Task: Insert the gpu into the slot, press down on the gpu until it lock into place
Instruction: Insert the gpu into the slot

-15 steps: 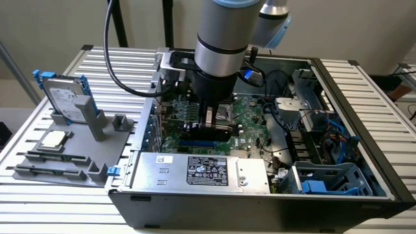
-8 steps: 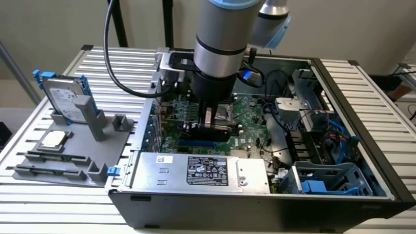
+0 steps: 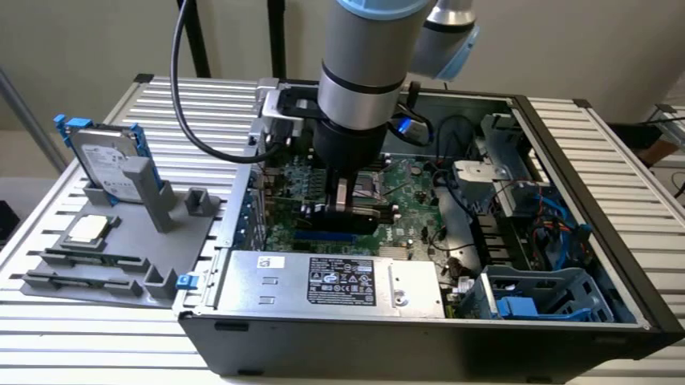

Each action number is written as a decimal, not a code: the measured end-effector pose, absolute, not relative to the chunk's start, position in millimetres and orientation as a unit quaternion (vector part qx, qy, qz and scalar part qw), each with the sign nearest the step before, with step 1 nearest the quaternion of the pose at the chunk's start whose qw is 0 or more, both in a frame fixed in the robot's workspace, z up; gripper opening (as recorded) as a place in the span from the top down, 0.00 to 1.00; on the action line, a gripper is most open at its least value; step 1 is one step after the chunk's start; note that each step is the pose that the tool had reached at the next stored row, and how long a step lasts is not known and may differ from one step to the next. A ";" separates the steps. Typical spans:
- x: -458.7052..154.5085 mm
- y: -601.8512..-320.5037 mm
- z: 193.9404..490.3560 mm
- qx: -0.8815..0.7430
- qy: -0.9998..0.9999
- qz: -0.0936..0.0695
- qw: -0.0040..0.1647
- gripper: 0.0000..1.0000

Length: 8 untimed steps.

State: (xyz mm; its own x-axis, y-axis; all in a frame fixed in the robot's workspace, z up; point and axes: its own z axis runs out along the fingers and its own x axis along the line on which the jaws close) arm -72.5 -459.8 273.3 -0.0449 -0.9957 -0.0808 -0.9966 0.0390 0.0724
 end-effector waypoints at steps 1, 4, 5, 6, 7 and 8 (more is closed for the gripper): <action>-72.6 -459.8 272.7 -0.691 0.721 0.054 0.004 0.74; -72.8 -459.7 270.9 -0.691 0.721 0.054 0.004 0.74; -72.9 -459.7 270.5 -0.691 0.721 0.054 0.004 0.74; -72.9 -459.7 270.2 -0.691 0.721 0.054 0.004 0.74; -73.0 -459.7 270.0 -0.691 0.721 0.054 0.004 0.74; -73.0 -459.7 269.8 -0.691 0.721 0.054 0.004 0.74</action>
State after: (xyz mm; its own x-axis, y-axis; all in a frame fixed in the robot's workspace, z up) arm -73.0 -459.7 269.8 -0.0449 -0.9957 -0.0805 -0.9966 0.0390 0.0725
